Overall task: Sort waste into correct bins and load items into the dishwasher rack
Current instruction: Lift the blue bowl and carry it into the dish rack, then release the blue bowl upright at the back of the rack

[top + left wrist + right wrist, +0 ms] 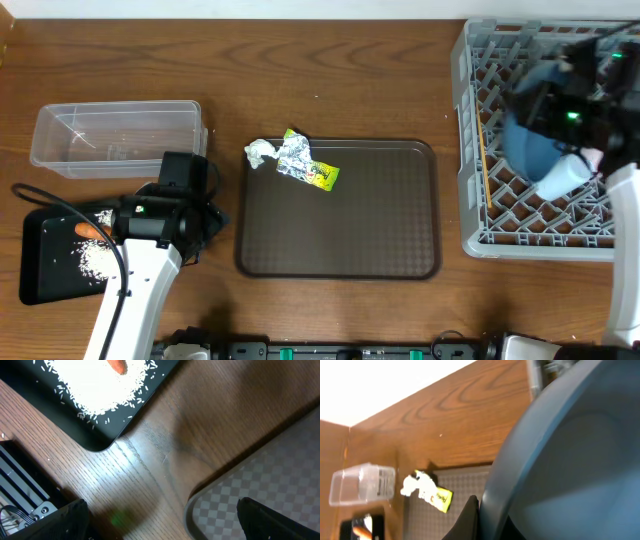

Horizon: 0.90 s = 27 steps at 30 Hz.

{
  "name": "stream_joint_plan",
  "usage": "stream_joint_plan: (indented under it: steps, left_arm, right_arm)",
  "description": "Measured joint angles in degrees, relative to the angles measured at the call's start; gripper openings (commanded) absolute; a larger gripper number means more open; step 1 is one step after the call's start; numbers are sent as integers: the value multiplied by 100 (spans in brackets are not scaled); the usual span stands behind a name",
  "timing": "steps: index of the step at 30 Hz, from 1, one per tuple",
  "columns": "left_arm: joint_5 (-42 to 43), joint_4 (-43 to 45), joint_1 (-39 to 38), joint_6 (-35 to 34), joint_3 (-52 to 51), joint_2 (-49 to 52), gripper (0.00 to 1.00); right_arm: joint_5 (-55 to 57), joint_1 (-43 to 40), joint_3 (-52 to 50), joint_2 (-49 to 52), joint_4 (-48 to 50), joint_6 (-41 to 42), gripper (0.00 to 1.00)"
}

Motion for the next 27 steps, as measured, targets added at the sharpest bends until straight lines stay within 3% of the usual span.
stream_joint_plan:
  steps: [17,27]
  left_arm:
    - [0,0,0,0,0,0,98]
    - [0,0,0,0,0,0,98]
  right_arm:
    - [-1749,-3161,-7,2,299,20,1]
    - [-2450,-3447,-9,516,2017,717,1]
